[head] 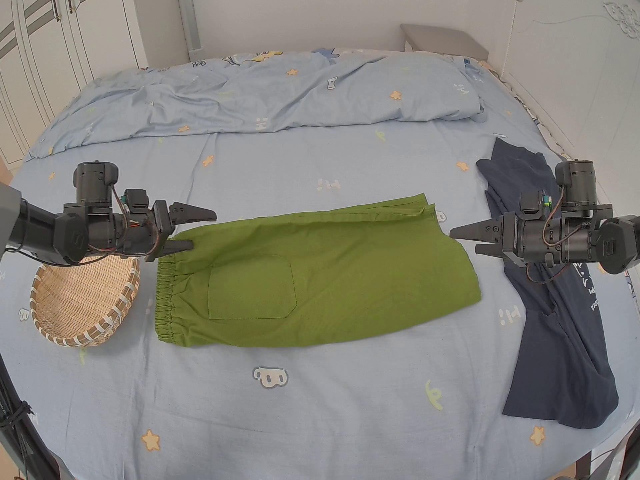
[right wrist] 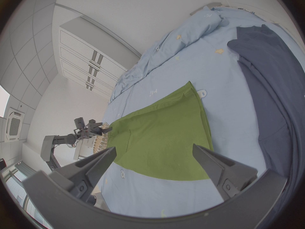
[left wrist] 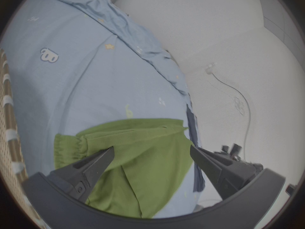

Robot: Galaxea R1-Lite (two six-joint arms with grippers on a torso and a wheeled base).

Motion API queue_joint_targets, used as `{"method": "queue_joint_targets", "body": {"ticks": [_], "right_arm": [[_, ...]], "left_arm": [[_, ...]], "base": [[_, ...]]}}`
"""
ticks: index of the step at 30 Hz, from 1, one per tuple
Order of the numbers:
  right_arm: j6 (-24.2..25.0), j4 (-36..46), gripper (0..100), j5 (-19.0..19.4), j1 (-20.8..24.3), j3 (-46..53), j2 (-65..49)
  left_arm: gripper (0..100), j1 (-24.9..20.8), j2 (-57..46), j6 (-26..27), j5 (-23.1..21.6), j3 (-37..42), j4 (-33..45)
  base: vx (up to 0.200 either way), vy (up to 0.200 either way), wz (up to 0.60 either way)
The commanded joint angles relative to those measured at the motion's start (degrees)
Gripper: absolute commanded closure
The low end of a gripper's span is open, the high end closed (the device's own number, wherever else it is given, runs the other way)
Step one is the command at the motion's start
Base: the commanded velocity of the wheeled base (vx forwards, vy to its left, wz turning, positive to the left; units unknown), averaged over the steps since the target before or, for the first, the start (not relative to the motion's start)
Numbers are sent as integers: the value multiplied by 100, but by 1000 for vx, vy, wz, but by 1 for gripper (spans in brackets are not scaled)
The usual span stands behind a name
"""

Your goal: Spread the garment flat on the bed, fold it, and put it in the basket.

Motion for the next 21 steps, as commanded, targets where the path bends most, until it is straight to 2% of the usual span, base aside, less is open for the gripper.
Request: {"method": "queue_joint_targets", "body": {"ticks": [1, 7, 16, 21], "right_arm": [[84, -212, 0, 25, -37, 309, -437], [84, -212, 0, 25, -37, 335, -525], [84, -221, 0, 25, -37, 344, -534], [84, -221, 0, 25, -20, 353, -543]], "left_arm": [[0, -228, 983, -438, 494, -570, -399], [0, -17, 1132, -482, 609, -922, -407], [0, 27, 1053, -570, 626, -843, -407], [0, -17, 280, -561, 547, -210, -434]], "base": [[0, 0, 0], [0, 0, 0], [0, 0, 0], [0, 0, 0]]}}
